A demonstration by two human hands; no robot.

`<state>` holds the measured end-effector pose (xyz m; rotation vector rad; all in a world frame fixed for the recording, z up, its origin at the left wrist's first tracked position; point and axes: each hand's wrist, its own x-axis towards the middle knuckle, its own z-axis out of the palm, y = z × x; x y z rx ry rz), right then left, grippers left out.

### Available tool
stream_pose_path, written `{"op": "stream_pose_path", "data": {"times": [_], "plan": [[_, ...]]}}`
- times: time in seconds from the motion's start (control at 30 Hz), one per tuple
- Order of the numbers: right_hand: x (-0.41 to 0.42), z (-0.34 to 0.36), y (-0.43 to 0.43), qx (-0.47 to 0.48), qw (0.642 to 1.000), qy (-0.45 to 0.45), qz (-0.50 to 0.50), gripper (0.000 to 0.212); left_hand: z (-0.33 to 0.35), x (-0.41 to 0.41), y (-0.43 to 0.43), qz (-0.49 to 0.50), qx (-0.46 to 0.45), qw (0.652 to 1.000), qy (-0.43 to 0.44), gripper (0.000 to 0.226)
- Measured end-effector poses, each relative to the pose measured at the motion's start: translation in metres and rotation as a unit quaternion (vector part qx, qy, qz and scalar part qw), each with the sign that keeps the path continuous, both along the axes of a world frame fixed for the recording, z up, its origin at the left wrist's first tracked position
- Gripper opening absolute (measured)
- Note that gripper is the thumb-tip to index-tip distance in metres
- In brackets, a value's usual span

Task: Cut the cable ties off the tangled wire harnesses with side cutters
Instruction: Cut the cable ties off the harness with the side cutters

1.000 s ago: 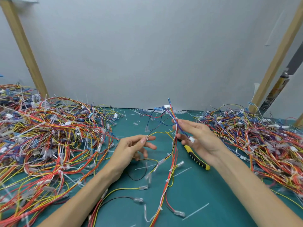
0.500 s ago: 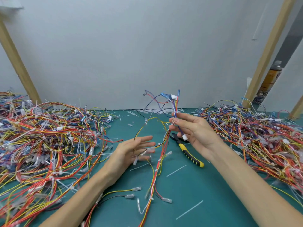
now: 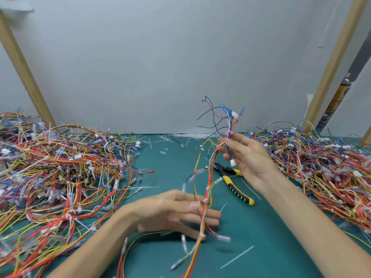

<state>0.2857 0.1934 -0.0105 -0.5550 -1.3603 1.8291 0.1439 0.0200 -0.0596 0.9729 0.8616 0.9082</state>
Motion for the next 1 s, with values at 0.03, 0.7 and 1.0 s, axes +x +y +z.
{"op": "stream_pose_path", "data": {"times": [0.03, 0.7, 1.0], "plan": [[0.000, 0.000, 0.001, 0.001, 1.000, 0.001, -0.005, 0.013, 0.002, 0.002, -0.002, -0.028, 0.006, 0.999, 0.022, 0.081], [0.004, -0.018, 0.015, 0.018, 0.999, 0.018, -0.028, 0.032, 0.010, 0.018, -0.002, -0.139, 0.035, 0.987, 0.076, 0.045], [0.008, -0.029, 0.023, 0.211, 0.960, -0.111, -0.148, 0.022, 0.017, 0.036, -0.002, -0.097, 0.079, 0.978, 0.167, 0.040]]}}
